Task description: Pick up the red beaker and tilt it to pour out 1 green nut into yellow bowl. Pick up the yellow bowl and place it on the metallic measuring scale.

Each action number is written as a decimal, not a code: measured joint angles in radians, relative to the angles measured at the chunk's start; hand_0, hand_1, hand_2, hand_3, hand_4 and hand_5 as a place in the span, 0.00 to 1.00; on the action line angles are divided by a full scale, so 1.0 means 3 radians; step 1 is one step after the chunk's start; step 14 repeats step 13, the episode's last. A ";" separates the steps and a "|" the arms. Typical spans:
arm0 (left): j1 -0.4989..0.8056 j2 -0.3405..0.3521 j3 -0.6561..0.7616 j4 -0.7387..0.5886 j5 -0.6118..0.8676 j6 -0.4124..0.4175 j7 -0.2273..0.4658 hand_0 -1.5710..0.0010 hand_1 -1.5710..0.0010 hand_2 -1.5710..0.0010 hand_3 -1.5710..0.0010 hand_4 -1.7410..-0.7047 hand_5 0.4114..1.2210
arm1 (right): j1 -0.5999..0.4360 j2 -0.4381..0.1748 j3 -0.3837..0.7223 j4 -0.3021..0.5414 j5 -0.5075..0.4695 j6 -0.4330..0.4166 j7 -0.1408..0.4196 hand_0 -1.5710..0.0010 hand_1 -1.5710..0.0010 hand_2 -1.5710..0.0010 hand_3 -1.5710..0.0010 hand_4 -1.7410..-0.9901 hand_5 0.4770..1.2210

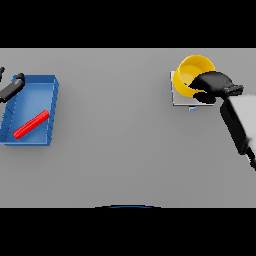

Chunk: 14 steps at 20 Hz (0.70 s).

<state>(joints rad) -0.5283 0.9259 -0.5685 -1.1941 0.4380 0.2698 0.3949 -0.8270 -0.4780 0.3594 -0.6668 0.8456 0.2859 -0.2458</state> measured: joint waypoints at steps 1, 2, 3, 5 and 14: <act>-0.0013 -0.0043 -0.0031 0.0032 -0.0021 -0.0005 0.0018 1.00 1.00 1.00 1.00 0.97 0.39 | -0.0012 0.0005 -0.0029 0.0002 -0.0026 0.0040 0.0060 0.63 0.47 0.42 0.53 0.20 0.72; -0.0013 -0.0013 -0.0009 0.0023 -0.0003 -0.0012 0.0026 1.00 1.00 1.00 1.00 0.98 0.39 | -0.0003 0.0015 -0.0020 0.0004 -0.0021 0.0061 0.0102 0.71 0.55 0.49 0.57 0.24 0.66; 0.0009 -0.0007 -0.0006 0.0007 0.0012 -0.0019 0.0018 1.00 1.00 1.00 1.00 0.98 0.38 | -0.0029 0.0014 -0.0017 0.0044 -0.0012 0.0085 0.0107 0.76 0.63 0.56 0.61 0.27 0.61; 0.0015 -0.0037 -0.0024 0.0021 -0.0013 0.0013 0.0014 1.00 1.00 1.00 1.00 0.98 0.37 | -0.0052 -0.0020 0.0018 0.0093 0.0035 0.0082 0.0061 0.85 0.76 0.67 0.67 0.32 0.54; 0.0000 -0.0022 -0.0012 0.0019 -0.0005 0.0009 0.0031 1.00 1.00 1.00 1.00 0.99 0.35 | -0.0048 -0.0017 0.0065 0.0077 0.0056 0.0190 0.0086 0.97 0.96 0.93 0.83 0.44 0.38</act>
